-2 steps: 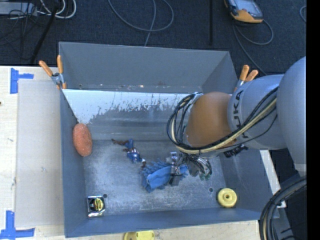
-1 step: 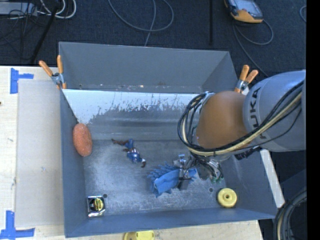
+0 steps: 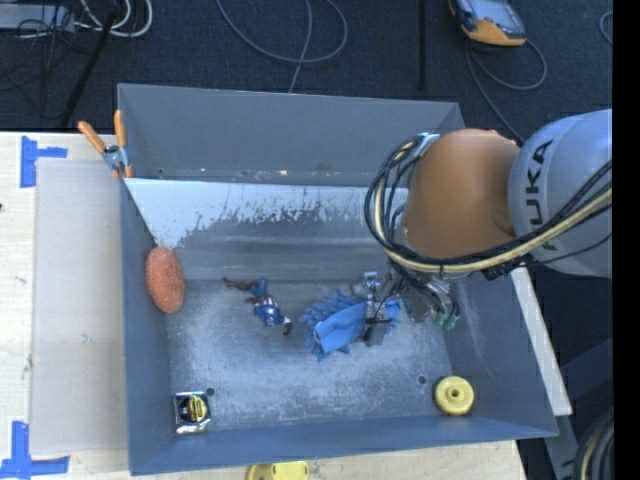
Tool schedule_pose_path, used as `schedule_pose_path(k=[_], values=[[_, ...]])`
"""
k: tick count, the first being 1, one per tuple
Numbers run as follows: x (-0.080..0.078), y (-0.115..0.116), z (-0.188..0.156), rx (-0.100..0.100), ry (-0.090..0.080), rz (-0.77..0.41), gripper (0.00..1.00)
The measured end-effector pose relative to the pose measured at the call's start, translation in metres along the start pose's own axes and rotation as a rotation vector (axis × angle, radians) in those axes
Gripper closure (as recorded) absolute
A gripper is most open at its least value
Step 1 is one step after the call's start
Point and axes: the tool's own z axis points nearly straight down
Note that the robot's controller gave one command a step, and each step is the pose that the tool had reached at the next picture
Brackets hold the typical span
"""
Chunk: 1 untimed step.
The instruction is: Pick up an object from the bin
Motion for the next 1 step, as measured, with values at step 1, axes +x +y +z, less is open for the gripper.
schedule_pose_path(k=[1], values=[[0.0086, -0.0034, -0.0589, 0.000, 0.001, -0.004, 1.00]])
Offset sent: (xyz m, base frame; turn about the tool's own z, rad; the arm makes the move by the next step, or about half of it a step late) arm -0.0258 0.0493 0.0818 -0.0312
